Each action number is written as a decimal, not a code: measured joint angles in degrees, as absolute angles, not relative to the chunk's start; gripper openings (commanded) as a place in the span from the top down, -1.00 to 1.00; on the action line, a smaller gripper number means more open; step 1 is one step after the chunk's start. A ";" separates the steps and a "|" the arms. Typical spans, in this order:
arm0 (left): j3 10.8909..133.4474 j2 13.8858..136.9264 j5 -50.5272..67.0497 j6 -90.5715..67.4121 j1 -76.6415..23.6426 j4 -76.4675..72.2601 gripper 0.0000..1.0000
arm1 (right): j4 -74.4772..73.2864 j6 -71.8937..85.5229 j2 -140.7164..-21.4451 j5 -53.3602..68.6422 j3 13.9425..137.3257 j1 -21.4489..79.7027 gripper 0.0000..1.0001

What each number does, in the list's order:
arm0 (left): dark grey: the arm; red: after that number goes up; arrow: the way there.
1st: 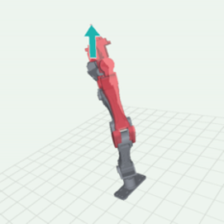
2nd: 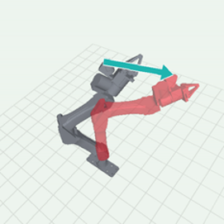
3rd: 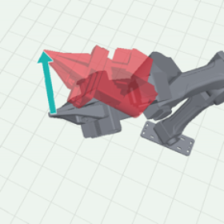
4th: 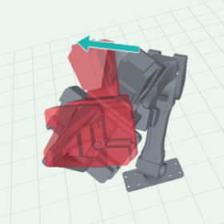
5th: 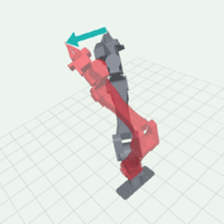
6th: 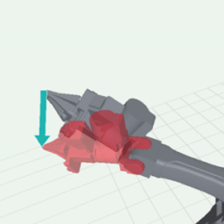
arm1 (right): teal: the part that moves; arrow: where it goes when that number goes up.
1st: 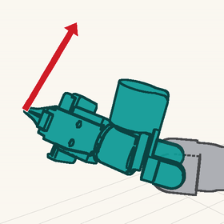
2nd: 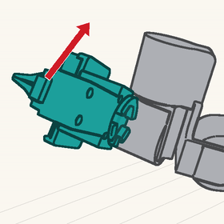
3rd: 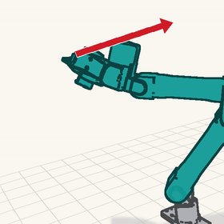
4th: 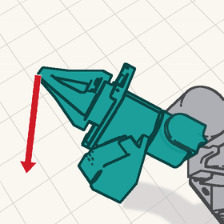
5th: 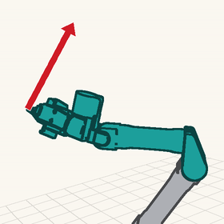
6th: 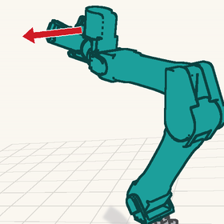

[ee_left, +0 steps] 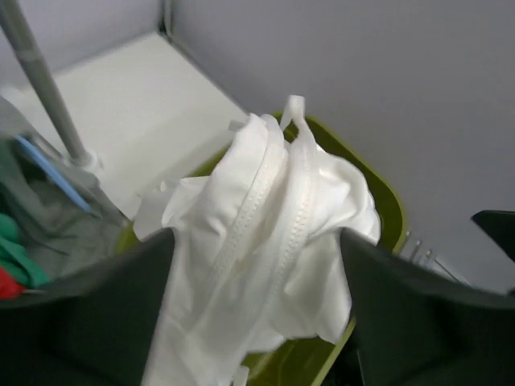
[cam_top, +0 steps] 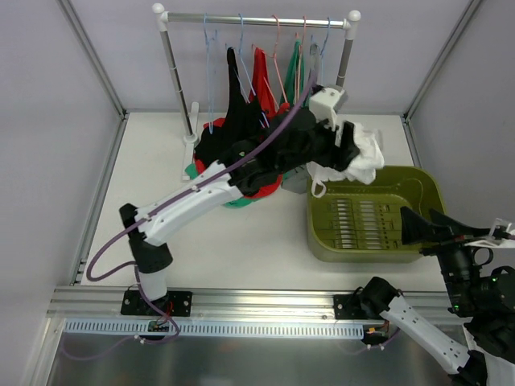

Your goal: Remove the tank top from the hanger

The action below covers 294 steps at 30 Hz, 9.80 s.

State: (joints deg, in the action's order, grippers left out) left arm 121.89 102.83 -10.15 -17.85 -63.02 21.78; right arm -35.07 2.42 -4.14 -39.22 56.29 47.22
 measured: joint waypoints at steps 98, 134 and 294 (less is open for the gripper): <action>90.15 50.92 15.03 -23.64 -37.54 26.61 1.00 | -20.71 -3.33 -32.45 -5.41 54.15 47.22 -0.99; 70.81 33.34 31.99 -30.94 -37.54 27.33 1.00 | -4.27 -6.96 -53.41 -1.21 64.01 47.20 0.99; 52.56 15.33 -4.95 -24.80 -25.43 33.56 -0.97 | -17.93 0.75 -103.44 -10.17 63.61 75.05 0.99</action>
